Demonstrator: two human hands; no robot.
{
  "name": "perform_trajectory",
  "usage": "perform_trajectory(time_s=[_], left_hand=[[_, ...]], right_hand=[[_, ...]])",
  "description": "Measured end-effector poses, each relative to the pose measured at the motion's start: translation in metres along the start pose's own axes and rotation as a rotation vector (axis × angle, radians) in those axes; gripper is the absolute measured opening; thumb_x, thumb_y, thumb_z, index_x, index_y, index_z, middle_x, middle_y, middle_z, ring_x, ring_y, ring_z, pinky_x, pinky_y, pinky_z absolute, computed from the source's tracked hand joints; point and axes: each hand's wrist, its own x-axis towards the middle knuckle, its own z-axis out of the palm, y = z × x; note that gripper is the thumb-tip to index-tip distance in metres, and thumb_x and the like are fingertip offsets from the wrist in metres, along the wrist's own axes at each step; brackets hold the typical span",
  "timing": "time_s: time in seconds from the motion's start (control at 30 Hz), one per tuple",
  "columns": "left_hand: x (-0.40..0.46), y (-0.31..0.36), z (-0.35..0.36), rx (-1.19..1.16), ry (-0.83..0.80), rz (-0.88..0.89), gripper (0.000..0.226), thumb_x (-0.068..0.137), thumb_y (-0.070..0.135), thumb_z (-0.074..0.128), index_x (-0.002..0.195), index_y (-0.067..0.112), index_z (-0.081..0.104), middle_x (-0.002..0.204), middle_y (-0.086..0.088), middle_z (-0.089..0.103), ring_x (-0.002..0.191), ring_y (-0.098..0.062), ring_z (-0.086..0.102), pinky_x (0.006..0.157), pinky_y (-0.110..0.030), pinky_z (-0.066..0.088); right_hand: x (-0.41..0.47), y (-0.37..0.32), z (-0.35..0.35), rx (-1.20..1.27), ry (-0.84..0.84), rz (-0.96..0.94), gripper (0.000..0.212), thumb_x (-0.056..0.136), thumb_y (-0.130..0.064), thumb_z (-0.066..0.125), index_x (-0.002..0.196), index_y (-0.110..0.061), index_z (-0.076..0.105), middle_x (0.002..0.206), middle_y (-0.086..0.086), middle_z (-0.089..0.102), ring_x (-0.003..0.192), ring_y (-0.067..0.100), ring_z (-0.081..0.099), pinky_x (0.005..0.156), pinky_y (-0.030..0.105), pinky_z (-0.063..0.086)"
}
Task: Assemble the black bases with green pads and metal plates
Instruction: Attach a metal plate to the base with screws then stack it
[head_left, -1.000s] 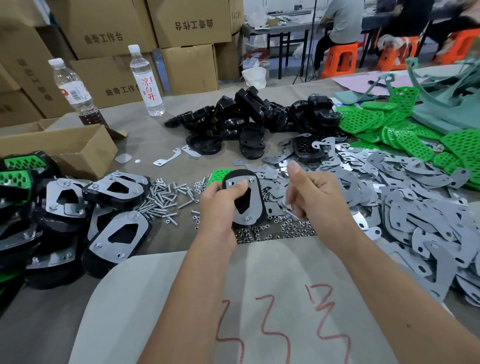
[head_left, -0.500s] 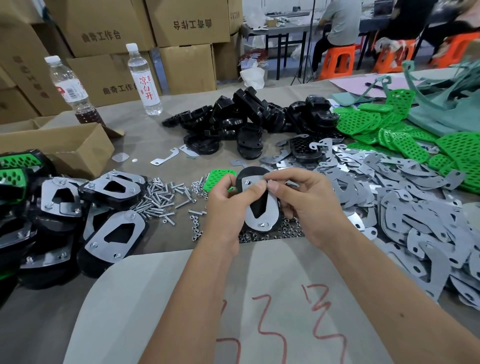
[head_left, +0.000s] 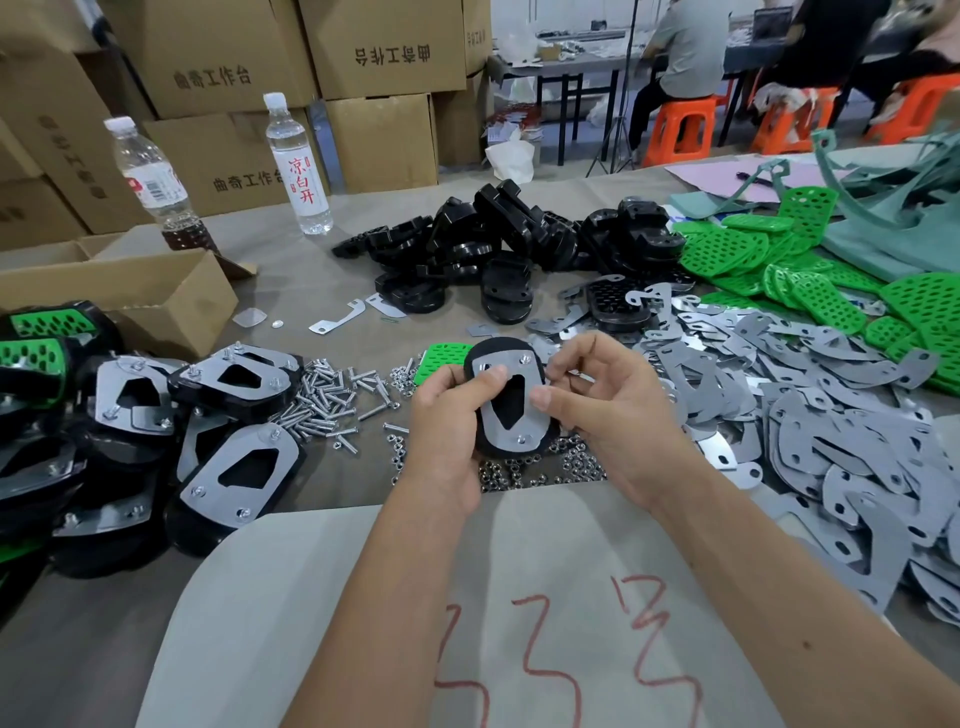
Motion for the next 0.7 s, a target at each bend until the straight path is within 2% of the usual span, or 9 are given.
perform_trajectory(time_s=[0.1,0.23,0.27,0.33,0.4,0.47,0.57,0.63,0.7], left_hand=[[0.001,-0.001,-0.001,0.013,0.0,-0.006,0.022,0.092,0.005,0.07,0.113,-0.003,0.065,0.088,-0.012,0.075,0.071,-0.023,0.071,0.057,-0.033,0.059],[0.0,-0.003,0.002,0.036,0.039,0.002,0.02,0.091,0.004,0.072,0.109,-0.002,0.065,0.087,-0.012,0.075,0.071,-0.023,0.072,0.058,-0.033,0.06],[0.0,-0.004,0.002,0.036,0.049,0.002,0.021,0.091,0.004,0.072,0.109,-0.003,0.065,0.088,-0.013,0.075,0.072,-0.024,0.072,0.059,-0.033,0.06],[0.001,-0.004,0.002,0.034,0.051,-0.001,0.022,0.092,0.005,0.071,0.111,-0.004,0.065,0.09,-0.014,0.075,0.073,-0.025,0.071,0.059,-0.033,0.06],[0.0,-0.004,0.002,0.038,0.05,0.0,0.021,0.092,0.005,0.071,0.111,-0.003,0.065,0.09,-0.014,0.074,0.074,-0.026,0.07,0.059,-0.033,0.059],[0.0,-0.005,0.003,0.04,0.056,0.003,0.016,0.092,0.005,0.071,0.106,0.0,0.066,0.091,-0.014,0.074,0.076,-0.027,0.07,0.063,-0.035,0.06],[0.0,-0.003,0.003,0.005,0.082,0.014,0.01,0.091,0.004,0.072,0.098,0.004,0.066,0.086,-0.013,0.074,0.074,-0.028,0.069,0.066,-0.037,0.06],[0.001,-0.001,0.003,-0.04,0.108,0.023,0.009,0.09,0.003,0.072,0.094,0.007,0.065,0.084,-0.013,0.074,0.073,-0.027,0.07,0.067,-0.04,0.061],[0.001,0.0,0.002,-0.052,0.159,0.049,0.011,0.089,0.004,0.074,0.09,0.011,0.065,0.09,-0.017,0.075,0.079,-0.029,0.07,0.078,-0.048,0.061]], right_hand=[[-0.001,0.001,0.002,-0.058,-0.04,0.025,0.049,0.074,-0.003,0.082,0.118,-0.024,0.077,0.088,-0.005,0.052,0.069,0.01,0.046,0.077,0.025,0.054],[-0.004,-0.002,0.005,-0.093,0.044,0.009,0.026,0.07,-0.006,0.084,0.083,-0.021,0.069,0.082,0.006,0.05,0.068,0.015,0.046,0.075,0.034,0.051],[-0.004,-0.002,0.005,-0.102,0.054,0.005,0.026,0.07,-0.006,0.084,0.081,-0.021,0.066,0.079,0.006,0.05,0.067,0.014,0.046,0.073,0.033,0.051],[-0.005,-0.003,0.006,-0.126,0.037,-0.001,0.03,0.072,-0.006,0.083,0.096,-0.022,0.073,0.085,0.0,0.054,0.067,0.014,0.046,0.073,0.031,0.051],[-0.005,-0.002,0.007,-0.127,0.031,0.025,0.039,0.072,-0.008,0.082,0.107,-0.024,0.077,0.091,-0.001,0.055,0.071,0.019,0.046,0.077,0.037,0.051],[-0.005,-0.003,0.007,-0.119,0.061,0.047,0.023,0.073,-0.013,0.085,0.092,-0.019,0.073,0.085,0.006,0.055,0.074,0.023,0.049,0.076,0.044,0.048],[-0.006,-0.006,0.004,-0.178,0.069,0.04,0.021,0.079,-0.02,0.084,0.082,-0.018,0.063,0.078,0.005,0.059,0.068,0.019,0.054,0.064,0.031,0.046],[-0.006,-0.012,-0.003,-0.39,0.036,-0.018,0.019,0.085,-0.021,0.083,0.083,-0.021,0.064,0.074,-0.01,0.064,0.057,0.008,0.054,0.056,0.019,0.043],[-0.004,-0.018,-0.016,-0.762,-0.042,-0.065,0.016,0.084,-0.024,0.085,0.08,-0.028,0.07,0.08,-0.012,0.064,0.059,0.008,0.052,0.059,0.022,0.044]])
